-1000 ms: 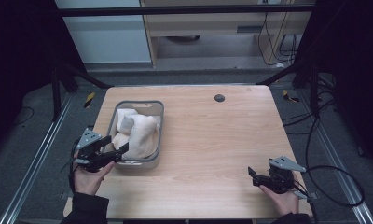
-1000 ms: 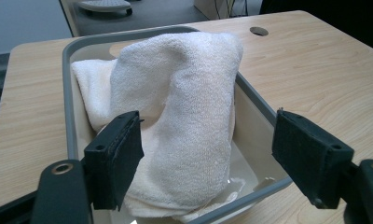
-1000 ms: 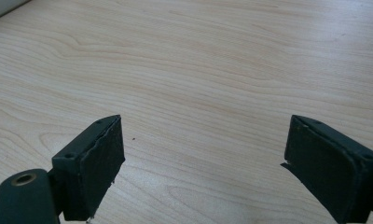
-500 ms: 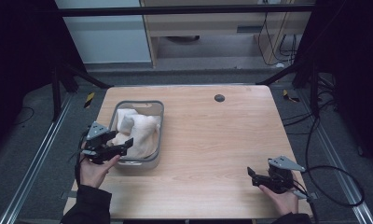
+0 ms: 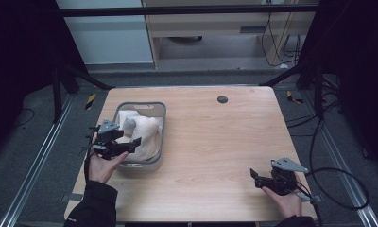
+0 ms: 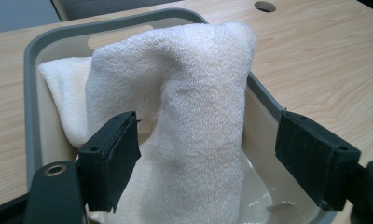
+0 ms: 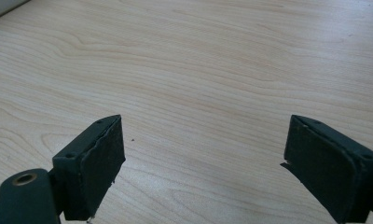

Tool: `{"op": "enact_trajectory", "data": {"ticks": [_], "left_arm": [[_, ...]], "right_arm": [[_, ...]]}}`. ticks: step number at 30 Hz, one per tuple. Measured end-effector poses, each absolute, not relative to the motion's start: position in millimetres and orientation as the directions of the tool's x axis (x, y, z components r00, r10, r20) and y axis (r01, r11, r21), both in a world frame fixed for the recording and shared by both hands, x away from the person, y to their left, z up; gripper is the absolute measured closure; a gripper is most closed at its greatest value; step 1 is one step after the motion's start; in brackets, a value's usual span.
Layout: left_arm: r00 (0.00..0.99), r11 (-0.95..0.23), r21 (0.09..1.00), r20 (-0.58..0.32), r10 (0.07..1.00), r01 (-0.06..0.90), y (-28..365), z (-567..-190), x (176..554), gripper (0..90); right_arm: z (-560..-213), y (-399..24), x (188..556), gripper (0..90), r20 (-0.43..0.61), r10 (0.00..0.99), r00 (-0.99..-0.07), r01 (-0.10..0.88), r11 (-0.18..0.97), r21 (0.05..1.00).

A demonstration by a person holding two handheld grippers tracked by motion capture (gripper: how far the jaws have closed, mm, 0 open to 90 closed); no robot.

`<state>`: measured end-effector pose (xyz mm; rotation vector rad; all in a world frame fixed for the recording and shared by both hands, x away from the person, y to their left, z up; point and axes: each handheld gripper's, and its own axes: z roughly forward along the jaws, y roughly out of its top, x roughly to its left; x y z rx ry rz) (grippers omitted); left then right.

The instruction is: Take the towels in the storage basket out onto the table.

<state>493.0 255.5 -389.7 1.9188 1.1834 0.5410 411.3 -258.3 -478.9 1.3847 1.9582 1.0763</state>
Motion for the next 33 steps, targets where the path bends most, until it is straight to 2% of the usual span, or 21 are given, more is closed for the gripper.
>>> {"op": "enact_trajectory", "data": {"ticks": [33], "left_arm": [[0.485, -0.384, 0.696, 0.058, 0.873, 0.607, 234, -414, 526, 20.2]], "right_arm": [[-483, -257, 414, 12.1, 0.028, 0.927, -0.374, 0.546, 0.196, 0.815]]}}
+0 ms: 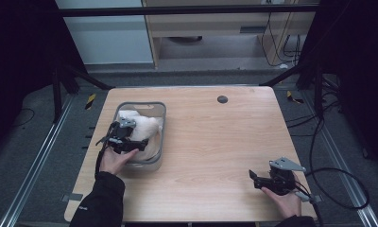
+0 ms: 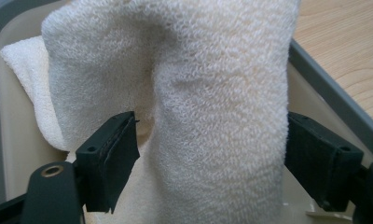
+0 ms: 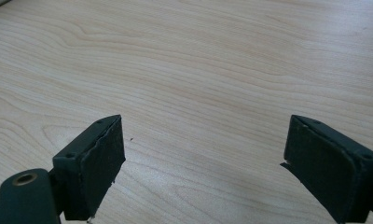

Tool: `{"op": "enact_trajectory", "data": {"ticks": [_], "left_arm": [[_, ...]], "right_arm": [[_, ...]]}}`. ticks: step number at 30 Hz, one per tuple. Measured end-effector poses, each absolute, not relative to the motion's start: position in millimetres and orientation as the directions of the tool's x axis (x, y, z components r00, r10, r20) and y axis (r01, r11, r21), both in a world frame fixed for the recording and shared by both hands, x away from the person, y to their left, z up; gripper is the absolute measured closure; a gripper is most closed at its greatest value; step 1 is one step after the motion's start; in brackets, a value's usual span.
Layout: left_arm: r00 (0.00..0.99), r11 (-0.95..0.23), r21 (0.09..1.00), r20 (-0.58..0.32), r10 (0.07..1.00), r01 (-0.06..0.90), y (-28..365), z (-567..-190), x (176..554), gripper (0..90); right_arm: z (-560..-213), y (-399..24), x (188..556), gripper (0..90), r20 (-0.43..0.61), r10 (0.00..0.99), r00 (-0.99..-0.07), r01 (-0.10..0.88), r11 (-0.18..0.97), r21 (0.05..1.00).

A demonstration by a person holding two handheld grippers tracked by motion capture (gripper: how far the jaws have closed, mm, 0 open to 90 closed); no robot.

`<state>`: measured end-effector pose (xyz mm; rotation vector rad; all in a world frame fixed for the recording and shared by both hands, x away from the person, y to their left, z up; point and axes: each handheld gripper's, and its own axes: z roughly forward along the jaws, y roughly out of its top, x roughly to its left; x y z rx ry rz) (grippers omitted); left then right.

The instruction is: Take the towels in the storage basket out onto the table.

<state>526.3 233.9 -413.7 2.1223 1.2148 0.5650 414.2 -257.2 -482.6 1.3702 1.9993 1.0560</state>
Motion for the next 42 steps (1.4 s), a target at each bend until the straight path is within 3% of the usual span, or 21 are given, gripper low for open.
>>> {"op": "enact_trajectory", "data": {"ticks": [6, 31, 42], "left_arm": [[0.479, -0.387, 0.684, 0.062, 0.876, 0.619, 233, -418, 530, 21.8], [0.436, -0.385, 0.673, 0.102, 0.894, 0.632, 226, -419, 528, 56.6], [0.402, -0.348, 0.724, 0.107, 0.910, 0.596, 234, -405, 521, 60.6]], "right_arm": [[-483, -257, 414, 12.0, 0.028, 0.927, -0.375, 0.549, 0.198, 0.812], [-484, -256, 416, 11.9, 0.030, 0.921, -0.388, 0.559, 0.209, 0.802], [-484, -256, 415, 11.9, 0.029, 0.922, -0.387, 0.560, 0.209, 0.802]]}}
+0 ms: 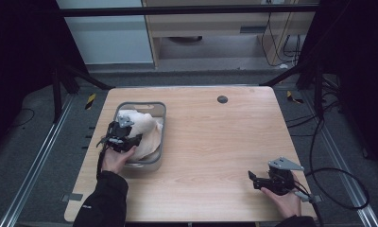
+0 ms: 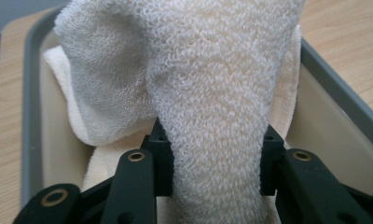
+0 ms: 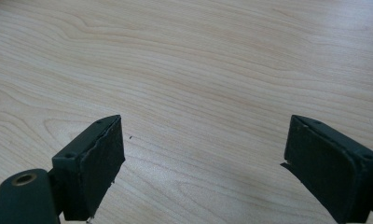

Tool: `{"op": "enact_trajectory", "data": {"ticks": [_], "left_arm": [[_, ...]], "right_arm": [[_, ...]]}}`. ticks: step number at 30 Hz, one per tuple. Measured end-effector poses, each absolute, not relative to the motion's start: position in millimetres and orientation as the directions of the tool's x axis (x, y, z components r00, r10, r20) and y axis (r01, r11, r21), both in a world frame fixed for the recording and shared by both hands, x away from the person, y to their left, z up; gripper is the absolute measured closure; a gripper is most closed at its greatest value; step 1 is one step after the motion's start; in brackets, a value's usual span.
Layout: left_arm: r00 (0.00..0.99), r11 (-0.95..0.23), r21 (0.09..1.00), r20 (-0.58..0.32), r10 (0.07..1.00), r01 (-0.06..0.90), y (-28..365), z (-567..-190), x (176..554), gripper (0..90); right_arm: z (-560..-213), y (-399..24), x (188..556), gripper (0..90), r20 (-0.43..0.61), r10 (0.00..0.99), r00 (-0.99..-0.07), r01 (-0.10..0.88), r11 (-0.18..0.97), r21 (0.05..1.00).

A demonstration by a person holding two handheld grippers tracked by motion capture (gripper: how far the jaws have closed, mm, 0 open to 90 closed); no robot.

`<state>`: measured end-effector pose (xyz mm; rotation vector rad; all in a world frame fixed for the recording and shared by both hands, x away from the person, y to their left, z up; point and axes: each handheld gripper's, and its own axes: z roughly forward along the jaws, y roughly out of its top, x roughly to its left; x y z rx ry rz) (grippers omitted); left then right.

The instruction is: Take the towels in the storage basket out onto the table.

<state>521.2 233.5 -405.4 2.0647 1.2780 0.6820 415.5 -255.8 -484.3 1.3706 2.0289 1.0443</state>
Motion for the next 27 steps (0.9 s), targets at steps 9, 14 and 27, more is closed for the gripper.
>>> {"op": "enact_trajectory", "data": {"ticks": [9, 14, 27], "left_arm": [[0.379, -0.304, 0.771, 0.088, 0.921, 0.560, 242, -384, 515, 61.6], [0.377, -0.296, 0.782, 0.085, 0.922, 0.549, 244, -377, 512, 61.6], [0.381, -0.270, 0.808, 0.062, 0.923, 0.523, 250, -355, 507, 61.7]], "right_arm": [[-484, -256, 416, 11.9, 0.031, 0.922, -0.387, 0.559, 0.207, 0.803], [-484, -256, 415, 11.9, 0.030, 0.922, -0.386, 0.559, 0.208, 0.803], [-483, -256, 414, 11.9, 0.044, 0.923, -0.382, 0.560, 0.193, 0.805]]}}
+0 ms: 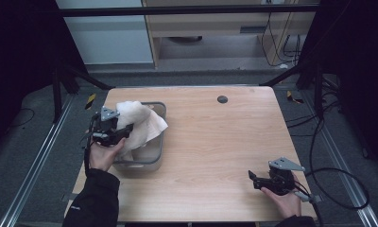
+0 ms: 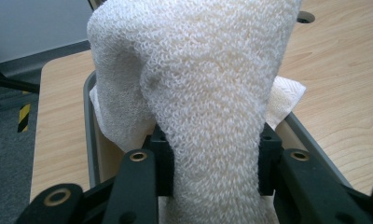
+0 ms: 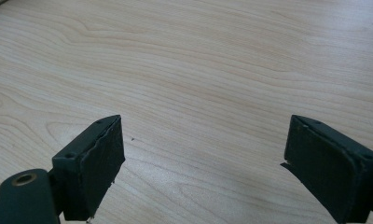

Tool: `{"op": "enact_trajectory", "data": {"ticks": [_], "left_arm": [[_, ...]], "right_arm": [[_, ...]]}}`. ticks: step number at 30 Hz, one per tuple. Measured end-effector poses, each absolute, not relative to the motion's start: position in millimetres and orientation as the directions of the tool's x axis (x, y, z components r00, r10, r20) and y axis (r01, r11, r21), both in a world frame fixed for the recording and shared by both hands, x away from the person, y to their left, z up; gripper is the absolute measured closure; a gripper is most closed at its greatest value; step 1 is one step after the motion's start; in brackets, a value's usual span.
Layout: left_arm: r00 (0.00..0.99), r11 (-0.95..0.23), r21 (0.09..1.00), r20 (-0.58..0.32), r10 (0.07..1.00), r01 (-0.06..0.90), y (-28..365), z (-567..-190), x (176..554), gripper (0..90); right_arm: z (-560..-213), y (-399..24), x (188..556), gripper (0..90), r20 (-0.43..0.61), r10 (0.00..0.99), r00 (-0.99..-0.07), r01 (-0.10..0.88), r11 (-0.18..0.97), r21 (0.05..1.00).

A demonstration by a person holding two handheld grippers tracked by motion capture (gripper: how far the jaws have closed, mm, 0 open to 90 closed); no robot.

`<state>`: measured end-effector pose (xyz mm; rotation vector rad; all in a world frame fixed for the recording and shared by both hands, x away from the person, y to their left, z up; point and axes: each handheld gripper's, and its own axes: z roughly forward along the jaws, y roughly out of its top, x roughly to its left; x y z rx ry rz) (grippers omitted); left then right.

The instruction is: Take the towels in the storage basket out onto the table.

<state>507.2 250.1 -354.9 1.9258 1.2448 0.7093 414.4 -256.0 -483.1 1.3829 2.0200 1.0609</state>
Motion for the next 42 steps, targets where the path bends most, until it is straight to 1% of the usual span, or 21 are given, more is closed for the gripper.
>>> {"op": "enact_trajectory", "data": {"ticks": [10, 20, 32, 42], "left_arm": [[0.393, -0.261, 0.831, 0.057, 0.918, 0.490, 256, -335, 498, 61.7], [0.401, -0.247, 0.846, 0.043, 0.915, 0.473, 260, -316, 492, 61.9], [0.429, -0.260, 0.857, 0.051, 0.902, 0.445, 254, -296, 485, 61.9], [0.473, -0.282, 0.865, 0.059, 0.879, 0.416, 240, -280, 478, 61.9]], "right_arm": [[-483, -256, 413, 11.9, 0.019, 0.922, -0.387, 0.547, 0.214, 0.809], [-483, -257, 414, 11.9, 0.028, 0.923, -0.384, 0.551, 0.205, 0.809], [-482, -256, 414, 11.9, 0.034, 0.922, -0.386, 0.550, 0.201, 0.810], [-482, -256, 414, 11.9, 0.036, 0.921, -0.387, 0.548, 0.199, 0.813]]}}
